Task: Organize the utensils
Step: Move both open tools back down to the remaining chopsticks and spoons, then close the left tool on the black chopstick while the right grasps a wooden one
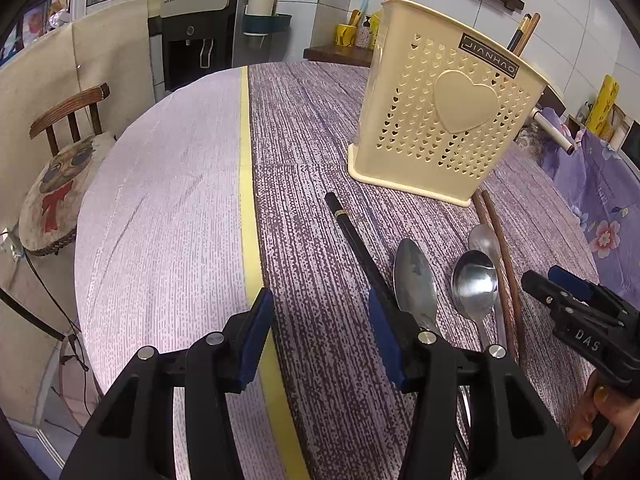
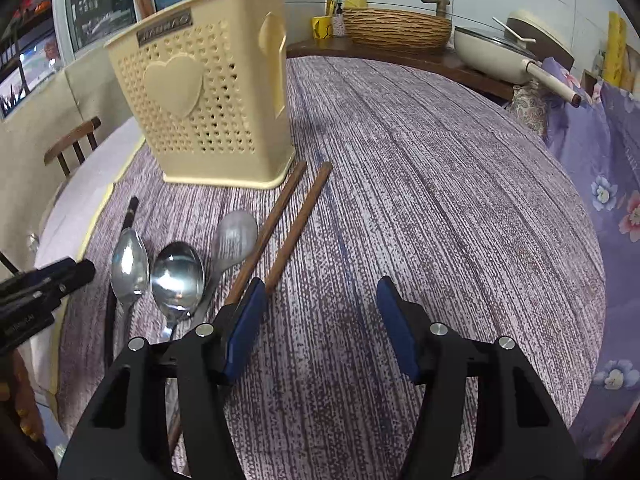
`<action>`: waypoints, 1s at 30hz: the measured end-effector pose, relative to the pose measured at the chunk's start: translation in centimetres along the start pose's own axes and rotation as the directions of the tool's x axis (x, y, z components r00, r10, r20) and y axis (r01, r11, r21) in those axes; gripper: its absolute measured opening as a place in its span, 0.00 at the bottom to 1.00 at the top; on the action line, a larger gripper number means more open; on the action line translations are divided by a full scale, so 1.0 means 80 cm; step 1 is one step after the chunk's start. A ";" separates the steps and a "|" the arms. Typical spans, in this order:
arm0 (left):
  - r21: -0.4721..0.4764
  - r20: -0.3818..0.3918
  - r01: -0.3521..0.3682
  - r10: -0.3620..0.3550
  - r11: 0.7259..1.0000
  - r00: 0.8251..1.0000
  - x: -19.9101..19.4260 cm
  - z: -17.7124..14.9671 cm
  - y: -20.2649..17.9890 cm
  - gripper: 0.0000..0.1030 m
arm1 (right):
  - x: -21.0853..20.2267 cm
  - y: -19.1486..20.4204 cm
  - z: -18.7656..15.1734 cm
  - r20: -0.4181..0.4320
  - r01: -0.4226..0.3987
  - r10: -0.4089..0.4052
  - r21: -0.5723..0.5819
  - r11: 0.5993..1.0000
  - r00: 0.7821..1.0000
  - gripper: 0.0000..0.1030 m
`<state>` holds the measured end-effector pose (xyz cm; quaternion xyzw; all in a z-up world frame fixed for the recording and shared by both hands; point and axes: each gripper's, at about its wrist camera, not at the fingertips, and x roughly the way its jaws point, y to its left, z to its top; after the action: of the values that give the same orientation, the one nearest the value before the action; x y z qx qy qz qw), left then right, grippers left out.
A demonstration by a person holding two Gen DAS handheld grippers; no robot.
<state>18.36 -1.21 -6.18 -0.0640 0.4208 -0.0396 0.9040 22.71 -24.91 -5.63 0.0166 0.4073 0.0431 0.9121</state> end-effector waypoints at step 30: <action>-0.002 -0.044 -0.022 0.022 1.000 0.999 0.042 0.043 -0.023 0.28 | 0.071 -0.001 0.065 -0.045 0.052 -0.052 0.018 0.998 0.998 0.25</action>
<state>23.16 -3.17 -6.27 -0.0596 0.4416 -0.0307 0.8947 30.35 -24.41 -6.33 0.0139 0.4280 0.0158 0.9035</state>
